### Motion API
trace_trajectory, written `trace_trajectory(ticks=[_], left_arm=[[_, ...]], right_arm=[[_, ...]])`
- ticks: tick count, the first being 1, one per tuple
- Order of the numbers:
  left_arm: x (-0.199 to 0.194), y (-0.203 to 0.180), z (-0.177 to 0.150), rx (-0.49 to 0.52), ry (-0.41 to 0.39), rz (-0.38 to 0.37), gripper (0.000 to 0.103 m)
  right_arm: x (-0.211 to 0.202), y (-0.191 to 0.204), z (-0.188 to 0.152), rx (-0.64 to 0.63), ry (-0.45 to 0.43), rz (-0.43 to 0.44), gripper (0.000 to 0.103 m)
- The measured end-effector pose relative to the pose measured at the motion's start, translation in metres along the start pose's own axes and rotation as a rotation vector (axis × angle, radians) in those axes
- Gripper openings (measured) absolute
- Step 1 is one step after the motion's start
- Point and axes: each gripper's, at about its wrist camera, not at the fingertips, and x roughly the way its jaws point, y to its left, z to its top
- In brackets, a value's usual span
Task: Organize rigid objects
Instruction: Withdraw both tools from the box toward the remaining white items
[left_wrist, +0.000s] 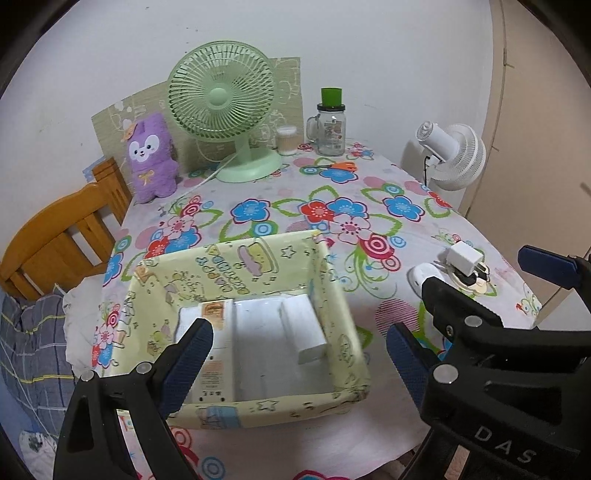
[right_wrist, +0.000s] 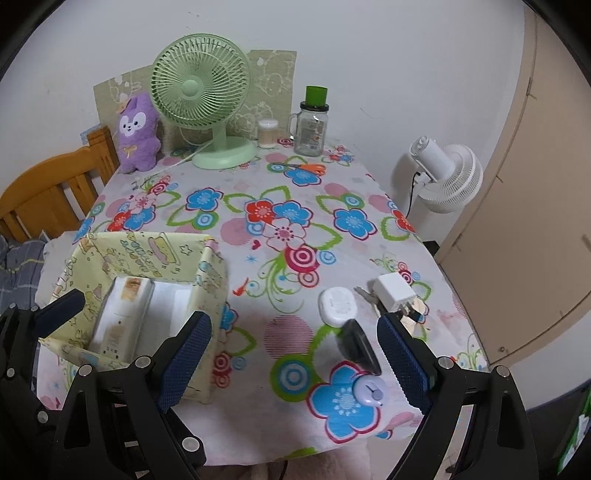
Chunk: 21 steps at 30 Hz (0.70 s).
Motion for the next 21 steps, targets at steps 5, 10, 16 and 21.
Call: trace_trajectory(ticks=[5,10,16,21], left_arm=[[0.003,-0.013,0.002,0.009,0.001,-0.005,0.096],[0.008,-0.027,0.006,0.019,0.007,-0.005,0.096],[0.012,-0.045,0.011,0.027,0.007,-0.010,0.096],[0.016,-0.063,0.016,0.027,0.006,-0.020,0.096]], right_arm=[[0.003,-0.013,0.000,-0.002,0.015,0.003,0.093],[0.009,-0.027,0.000,0.005,0.031,0.009,0.093],[0.014,-0.045,0.000,0.010,0.032,0.007,0.093],[0.016,-0.064,0.000,0.022,0.028,0.007,0.093]])
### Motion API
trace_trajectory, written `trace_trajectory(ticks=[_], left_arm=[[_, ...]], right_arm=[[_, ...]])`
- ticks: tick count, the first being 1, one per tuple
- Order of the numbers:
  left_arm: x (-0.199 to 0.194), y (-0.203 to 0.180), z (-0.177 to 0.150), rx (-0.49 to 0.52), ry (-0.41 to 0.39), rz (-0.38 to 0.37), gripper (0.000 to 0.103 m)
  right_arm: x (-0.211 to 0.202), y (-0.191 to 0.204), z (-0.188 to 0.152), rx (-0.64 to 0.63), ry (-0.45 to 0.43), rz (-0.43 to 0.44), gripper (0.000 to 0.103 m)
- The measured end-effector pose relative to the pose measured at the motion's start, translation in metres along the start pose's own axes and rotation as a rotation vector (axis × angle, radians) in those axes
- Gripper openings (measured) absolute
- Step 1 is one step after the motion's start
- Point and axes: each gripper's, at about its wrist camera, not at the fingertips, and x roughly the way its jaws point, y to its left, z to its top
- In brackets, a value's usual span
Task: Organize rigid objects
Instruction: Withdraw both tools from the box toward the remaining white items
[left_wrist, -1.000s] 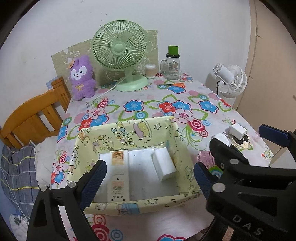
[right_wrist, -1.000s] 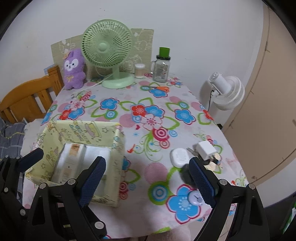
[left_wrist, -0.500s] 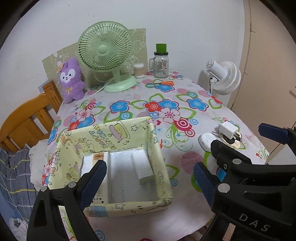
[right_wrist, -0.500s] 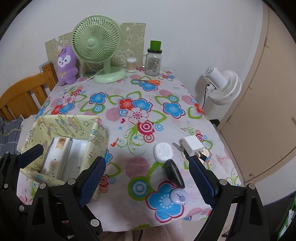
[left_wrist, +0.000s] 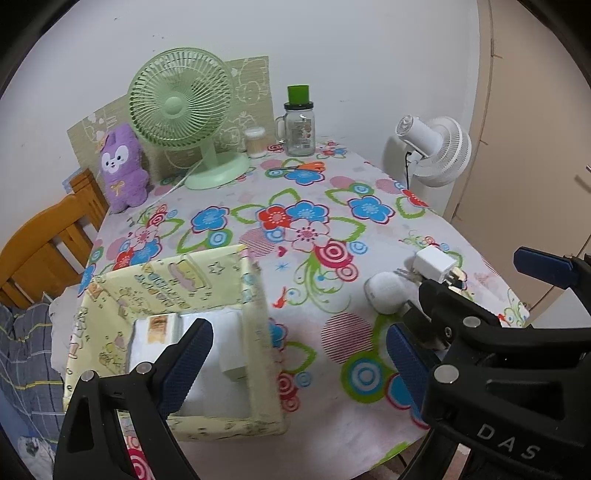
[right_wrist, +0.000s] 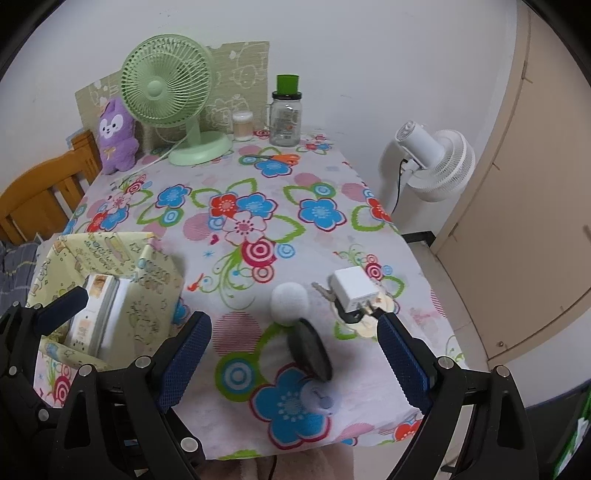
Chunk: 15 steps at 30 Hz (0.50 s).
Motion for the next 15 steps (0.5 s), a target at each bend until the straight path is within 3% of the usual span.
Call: trace_trajectory(ticks=[15], left_arm=[[0.004,-0.038,0.014,0.020,-0.009,-0.004,0.096]], right_arm=[[0.003,-0.042,0.003,0.021,-0.023,0.011,0.093]])
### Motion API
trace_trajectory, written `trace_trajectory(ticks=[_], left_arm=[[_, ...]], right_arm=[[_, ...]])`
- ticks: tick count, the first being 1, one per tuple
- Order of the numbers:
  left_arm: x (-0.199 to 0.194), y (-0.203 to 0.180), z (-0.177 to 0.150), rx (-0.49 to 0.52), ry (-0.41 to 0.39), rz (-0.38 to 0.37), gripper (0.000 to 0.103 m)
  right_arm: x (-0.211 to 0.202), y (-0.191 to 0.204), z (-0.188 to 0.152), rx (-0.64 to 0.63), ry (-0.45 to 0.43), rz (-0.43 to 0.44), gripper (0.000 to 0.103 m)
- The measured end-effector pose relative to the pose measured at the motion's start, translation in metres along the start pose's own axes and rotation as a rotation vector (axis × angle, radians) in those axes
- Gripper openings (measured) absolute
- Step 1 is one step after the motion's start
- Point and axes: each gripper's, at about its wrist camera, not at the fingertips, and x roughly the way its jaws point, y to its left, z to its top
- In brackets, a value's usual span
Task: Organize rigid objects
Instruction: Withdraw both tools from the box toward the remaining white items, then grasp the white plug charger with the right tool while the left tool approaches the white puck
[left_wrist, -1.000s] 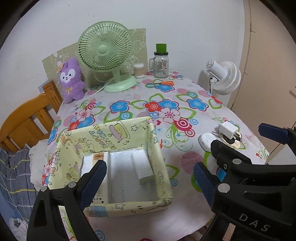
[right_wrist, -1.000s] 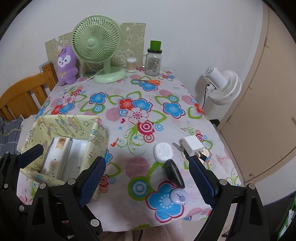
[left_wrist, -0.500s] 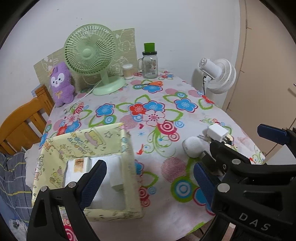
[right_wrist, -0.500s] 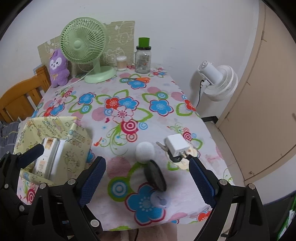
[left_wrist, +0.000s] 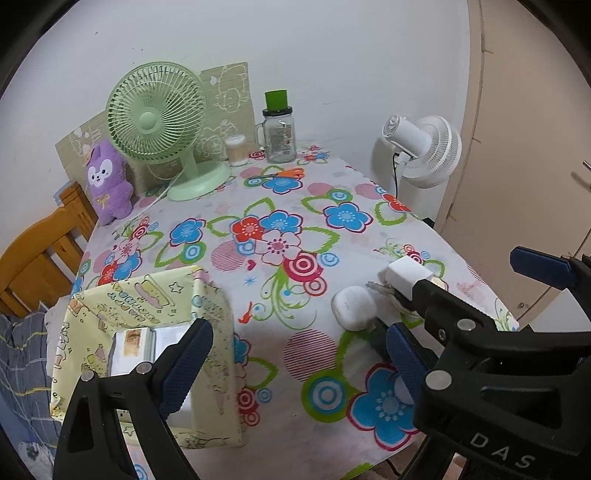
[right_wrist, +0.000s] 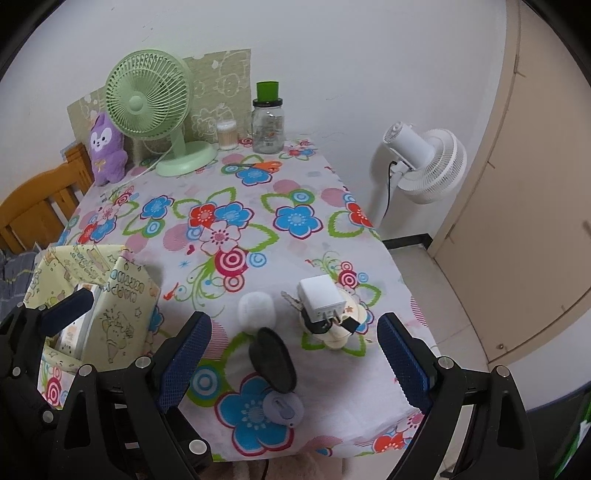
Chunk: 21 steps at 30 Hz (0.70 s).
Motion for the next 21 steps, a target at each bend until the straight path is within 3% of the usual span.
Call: trace_trajectory(ticks=[21], left_arm=[[0.022,-0.035,0.001,-0.020,0.021,-0.025,0.096]], right_arm=[[0.011,-0.036,-0.007,-0.008,-0.021,0.025,0.093]])
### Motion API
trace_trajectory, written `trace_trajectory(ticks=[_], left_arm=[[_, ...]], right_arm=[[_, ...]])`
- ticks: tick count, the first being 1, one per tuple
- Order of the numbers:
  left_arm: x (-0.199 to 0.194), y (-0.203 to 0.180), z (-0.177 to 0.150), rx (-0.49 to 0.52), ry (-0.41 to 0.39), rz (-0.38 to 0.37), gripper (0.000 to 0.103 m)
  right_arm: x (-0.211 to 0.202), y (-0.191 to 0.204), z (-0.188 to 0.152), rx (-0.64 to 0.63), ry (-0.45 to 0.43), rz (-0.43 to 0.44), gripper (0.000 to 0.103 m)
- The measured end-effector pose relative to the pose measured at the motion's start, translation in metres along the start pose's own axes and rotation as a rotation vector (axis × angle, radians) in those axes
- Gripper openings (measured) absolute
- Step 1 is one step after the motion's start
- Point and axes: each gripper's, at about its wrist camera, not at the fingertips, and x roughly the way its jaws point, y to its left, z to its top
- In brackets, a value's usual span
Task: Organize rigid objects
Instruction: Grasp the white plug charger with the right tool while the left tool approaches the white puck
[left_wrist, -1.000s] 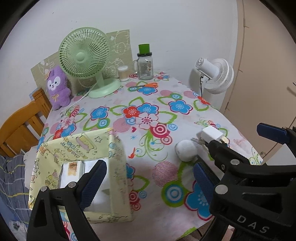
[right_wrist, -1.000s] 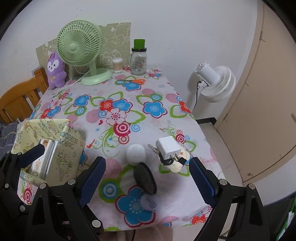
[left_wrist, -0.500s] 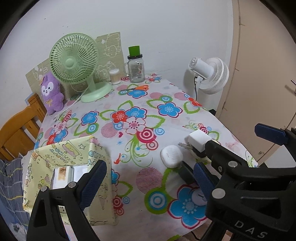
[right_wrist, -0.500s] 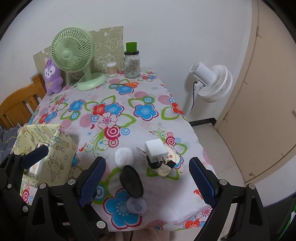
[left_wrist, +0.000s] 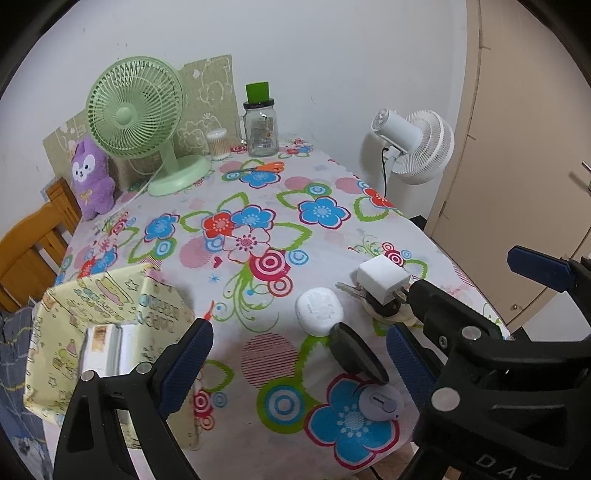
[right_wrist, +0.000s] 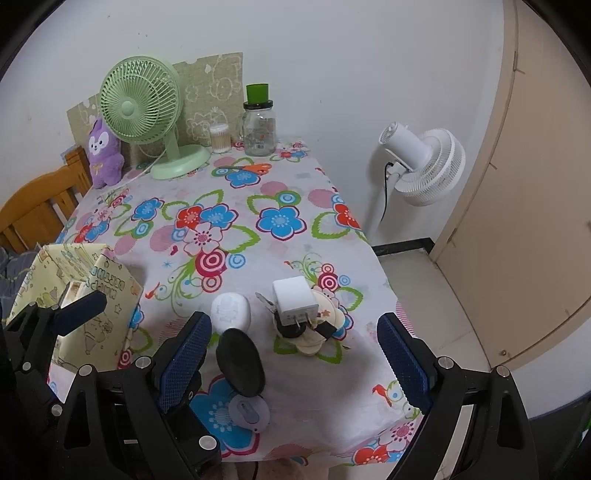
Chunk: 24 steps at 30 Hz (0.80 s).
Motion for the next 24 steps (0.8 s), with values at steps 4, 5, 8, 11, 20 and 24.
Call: trace_trajectory(ticks=[4,5,8,11,20,24], left_arm=[[0.011,-0.005,-0.005,-0.017,0.010,-0.010,0.096],[0.014,-0.006,-0.006,-0.020,0.015,-0.014,0.096],[0.022,-0.007,-0.010,-0.026,0.024,-0.020,0.096],[0.029,-0.008,-0.014,-0.032,0.032,-0.017,0.096],[0.051,-0.008,-0.027,-0.052,0.070,-0.004,0.096],[0.057,-0.012,-0.031,-0.044,0.082,-0.013,0.096]], right_arm=[[0.009,-0.004,-0.004,-0.014,0.014,-0.002,0.093],[0.011,-0.004,-0.005,-0.017,0.017,0.000,0.093],[0.018,-0.007,-0.009,-0.016,0.024,0.008,0.093],[0.024,-0.008,-0.013,-0.027,0.026,0.022,0.093],[0.046,-0.011,-0.026,-0.047,0.038,0.062,0.093],[0.054,-0.014,-0.031,-0.033,0.055,0.077,0.093]])
